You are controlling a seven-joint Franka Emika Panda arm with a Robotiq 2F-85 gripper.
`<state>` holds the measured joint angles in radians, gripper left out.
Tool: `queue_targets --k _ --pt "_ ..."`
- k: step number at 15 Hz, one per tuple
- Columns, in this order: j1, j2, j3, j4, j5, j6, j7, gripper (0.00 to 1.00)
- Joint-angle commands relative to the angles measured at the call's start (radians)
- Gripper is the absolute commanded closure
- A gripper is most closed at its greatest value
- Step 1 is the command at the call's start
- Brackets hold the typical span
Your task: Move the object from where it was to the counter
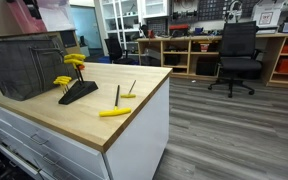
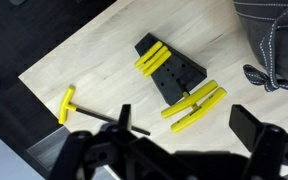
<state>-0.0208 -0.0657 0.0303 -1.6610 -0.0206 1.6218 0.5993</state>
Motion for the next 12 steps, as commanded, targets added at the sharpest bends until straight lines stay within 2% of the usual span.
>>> queue_targets --k 1,4,5,10,12 --pt "0.001 0.052 -0.011 0.055 0.016 -0.011 0.057 0.00" --pt "0.013 0.081 -0.007 0.095 0.023 -0.031 0.079 0.00" --pt "0.009 0.052 -0.014 0.038 0.002 -0.003 0.056 0.00" --pt "0.010 0.060 -0.016 0.043 0.001 -0.003 0.056 0.00" --pt "0.019 0.087 -0.008 0.056 -0.009 0.015 0.094 0.00"
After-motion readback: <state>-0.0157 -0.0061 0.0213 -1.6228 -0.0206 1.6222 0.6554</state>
